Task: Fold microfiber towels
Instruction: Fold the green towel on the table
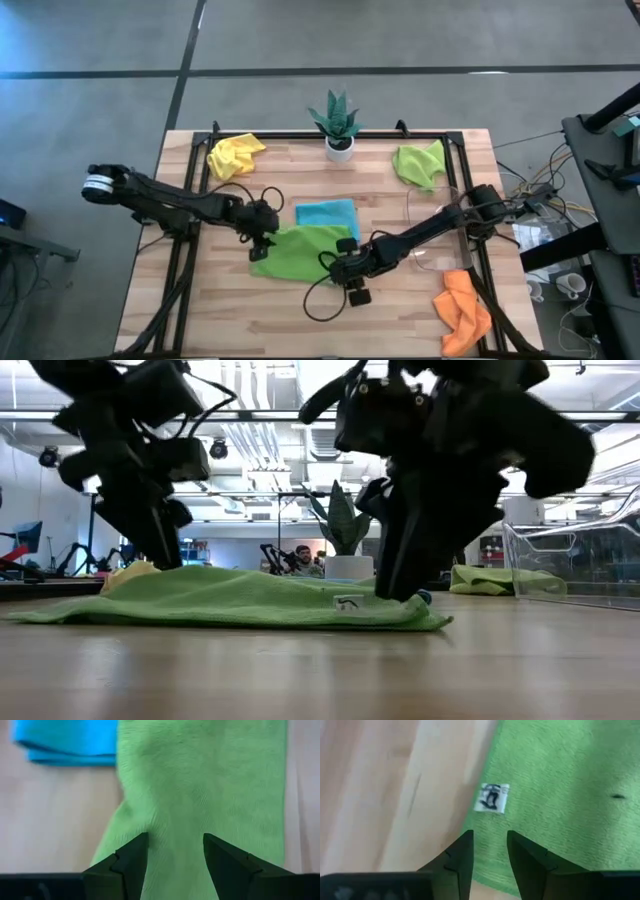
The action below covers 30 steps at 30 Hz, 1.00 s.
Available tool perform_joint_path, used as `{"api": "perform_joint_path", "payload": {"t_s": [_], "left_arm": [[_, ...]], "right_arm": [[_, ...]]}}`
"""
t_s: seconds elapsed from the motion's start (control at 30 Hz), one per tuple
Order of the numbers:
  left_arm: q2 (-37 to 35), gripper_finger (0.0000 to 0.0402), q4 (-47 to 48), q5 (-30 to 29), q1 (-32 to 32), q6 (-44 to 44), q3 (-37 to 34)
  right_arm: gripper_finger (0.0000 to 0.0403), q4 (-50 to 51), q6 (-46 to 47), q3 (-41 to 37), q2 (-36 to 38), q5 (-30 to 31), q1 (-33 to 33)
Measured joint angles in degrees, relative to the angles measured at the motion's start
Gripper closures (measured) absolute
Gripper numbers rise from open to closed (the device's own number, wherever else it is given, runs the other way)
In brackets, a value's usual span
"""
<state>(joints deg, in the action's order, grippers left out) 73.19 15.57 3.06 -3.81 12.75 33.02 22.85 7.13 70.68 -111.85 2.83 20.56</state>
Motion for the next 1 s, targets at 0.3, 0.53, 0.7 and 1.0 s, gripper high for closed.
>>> {"api": "perform_joint_path", "payload": {"t_s": [0.3, 0.53, 0.7, 1.0], "left_arm": [[11.4, 0.0226, -3.68, 8.06, -6.32, 3.82, -0.09], [11.92, 0.0226, -3.32, 12.82, -12.32, 14.61, 0.45], [7.27, 0.0226, -1.54, 17.88, -15.72, 22.15, 1.08], [-6.33, 0.0226, -2.84, 4.75, -16.5, 16.27, 1.08]], "right_arm": [[0.0301, -1.98, 0.66, -1.83, -0.6, 4.37, 0.3], [0.0299, -2.71, 5.88, -3.44, -0.86, -1.74, 2.72], [0.0299, -0.78, 5.81, -2.35, -0.54, -8.21, 5.37], [0.0299, 5.29, -0.11, 1.39, 1.73, 2.42, 4.58]]}}
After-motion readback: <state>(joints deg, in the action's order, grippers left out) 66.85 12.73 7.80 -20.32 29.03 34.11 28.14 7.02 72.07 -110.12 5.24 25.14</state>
